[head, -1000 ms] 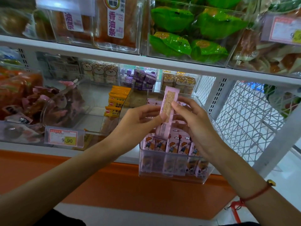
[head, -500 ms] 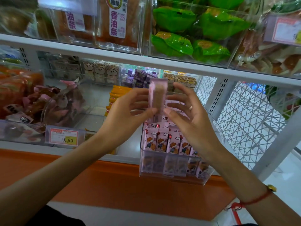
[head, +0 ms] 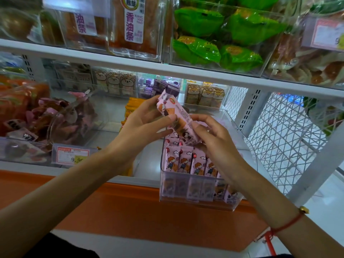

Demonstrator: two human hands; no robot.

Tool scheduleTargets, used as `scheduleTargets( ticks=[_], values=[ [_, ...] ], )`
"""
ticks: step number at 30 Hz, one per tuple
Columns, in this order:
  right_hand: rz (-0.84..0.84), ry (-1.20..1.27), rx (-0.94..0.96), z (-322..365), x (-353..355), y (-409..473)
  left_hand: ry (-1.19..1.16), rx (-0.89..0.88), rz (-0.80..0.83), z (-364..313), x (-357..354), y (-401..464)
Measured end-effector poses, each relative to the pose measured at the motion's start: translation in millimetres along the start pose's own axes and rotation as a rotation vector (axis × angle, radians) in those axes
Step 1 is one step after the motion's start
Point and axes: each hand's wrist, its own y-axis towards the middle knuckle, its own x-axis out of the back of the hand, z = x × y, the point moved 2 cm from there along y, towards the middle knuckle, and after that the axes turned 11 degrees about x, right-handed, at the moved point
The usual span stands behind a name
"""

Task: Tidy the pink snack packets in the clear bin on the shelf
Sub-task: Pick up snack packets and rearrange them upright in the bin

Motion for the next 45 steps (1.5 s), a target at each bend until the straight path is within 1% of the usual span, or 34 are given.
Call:
scheduleTargets(
  ticks=[2,4,6,8,10,14,17,20,22,26,28,30,32,34,37,41,43,45],
  values=[
    [0.032,0.069,-0.072,-2.1,1.4,-0.6,-0.021,0.01,-0.053,-1.0,0.8,-1.2],
    [0.044,0.022,-0.06,-1.4,1.3,-1.8,-0.066,0.032,-0.127,-0.8,1.0,-1.6],
    [-0.019,-0.035,-0.037,0.0,1.6,-2.1,-0.093,0.065,-0.199,-0.2,0.3,-1.4],
    [-0.104,-0.001,-0.06,-0.9,3.7,-1.3,-0.089,0.087,-0.25,0.5,-1.3,-0.9],
    [-0.143,0.049,-0.114,-3.1,6.3,-0.3,-0.093,0.105,-0.266,0.4,-2.5,-0.8],
    [-0.137,0.061,-0.148,-7.1,8.9,0.8,-0.072,0.124,-0.248,-0.1,-2.1,-0.9],
    [-0.121,0.013,-0.121,-8.6,8.6,1.5,0.033,0.052,-0.227,-2.5,-1.4,-2.2],
    [-0.088,-0.057,-0.051,-10.7,6.1,4.5,0.175,-0.128,-0.237,-10.1,2.7,-5.1],
    [-0.061,-0.196,-0.007,-14.9,6.4,9.0,0.173,-0.23,-0.286,-14.2,8.5,-6.0],
    [0.064,-0.74,0.192,-30.1,5.6,18.4,0.173,-0.365,-0.407,-14.1,20.1,-4.7],
    [0.143,-0.918,0.248,-38.1,0.6,21.9,0.192,-0.394,-0.418,-11.3,22.2,-3.8],
    [0.277,-1.072,0.233,-48.7,-5.2,26.4,0.216,-0.41,-0.407,-9.0,23.5,-2.3],
    [0.424,-1.195,0.176,-57.0,-8.8,29.2,0.248,-0.428,-0.366,-8.4,24.2,-0.3],
    [0.474,-1.207,0.148,-60.0,-9.0,29.8,0.272,-0.44,-0.296,-8.1,23.3,1.0],
    [0.483,-1.121,0.113,-57.1,-4.9,26.7,0.296,-0.439,-0.208,-7.2,22.1,1.0],
    [0.541,-1.015,0.083,-47.9,3.3,15.2,0.369,-0.425,-0.2,-11.0,20.4,7.3],
    [0.53,-0.964,0.088,-44.1,4.5,10.9,0.435,-0.386,-0.191,-14.4,19.4,14.2],
    [0.504,-0.936,0.109,-41.8,5.2,8.2,0.559,-0.336,-0.148,-16.3,17.5,22.0]
  ],
)
